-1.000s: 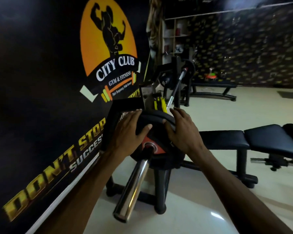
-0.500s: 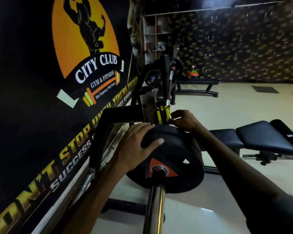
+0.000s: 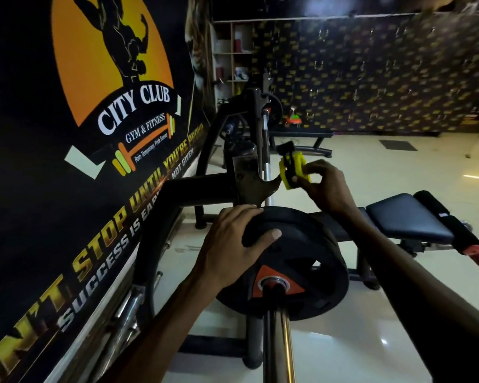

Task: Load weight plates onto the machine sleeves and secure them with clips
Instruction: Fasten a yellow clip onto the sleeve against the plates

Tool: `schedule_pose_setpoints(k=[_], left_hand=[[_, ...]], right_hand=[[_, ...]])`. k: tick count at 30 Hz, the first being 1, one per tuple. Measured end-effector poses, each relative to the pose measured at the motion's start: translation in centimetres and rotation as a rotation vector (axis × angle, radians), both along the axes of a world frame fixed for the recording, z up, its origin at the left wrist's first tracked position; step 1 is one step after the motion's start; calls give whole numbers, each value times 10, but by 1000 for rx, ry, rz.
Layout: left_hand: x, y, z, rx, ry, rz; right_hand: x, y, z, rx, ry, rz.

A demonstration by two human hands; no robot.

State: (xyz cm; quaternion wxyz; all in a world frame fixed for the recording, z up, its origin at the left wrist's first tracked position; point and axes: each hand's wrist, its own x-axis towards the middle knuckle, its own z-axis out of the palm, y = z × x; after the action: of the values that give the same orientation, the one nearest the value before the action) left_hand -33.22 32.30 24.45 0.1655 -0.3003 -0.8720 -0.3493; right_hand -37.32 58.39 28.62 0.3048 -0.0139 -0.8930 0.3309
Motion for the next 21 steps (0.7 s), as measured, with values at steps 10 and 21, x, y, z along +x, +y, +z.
schedule_pose_setpoints(k=[10,21], left_hand=[[32,-3,19,610,-375,-191],[107,-34,-11,633,-456,-258]], right_hand=[[121,-72,12,230,252,20],[230,-124,-40,95,228,116]])
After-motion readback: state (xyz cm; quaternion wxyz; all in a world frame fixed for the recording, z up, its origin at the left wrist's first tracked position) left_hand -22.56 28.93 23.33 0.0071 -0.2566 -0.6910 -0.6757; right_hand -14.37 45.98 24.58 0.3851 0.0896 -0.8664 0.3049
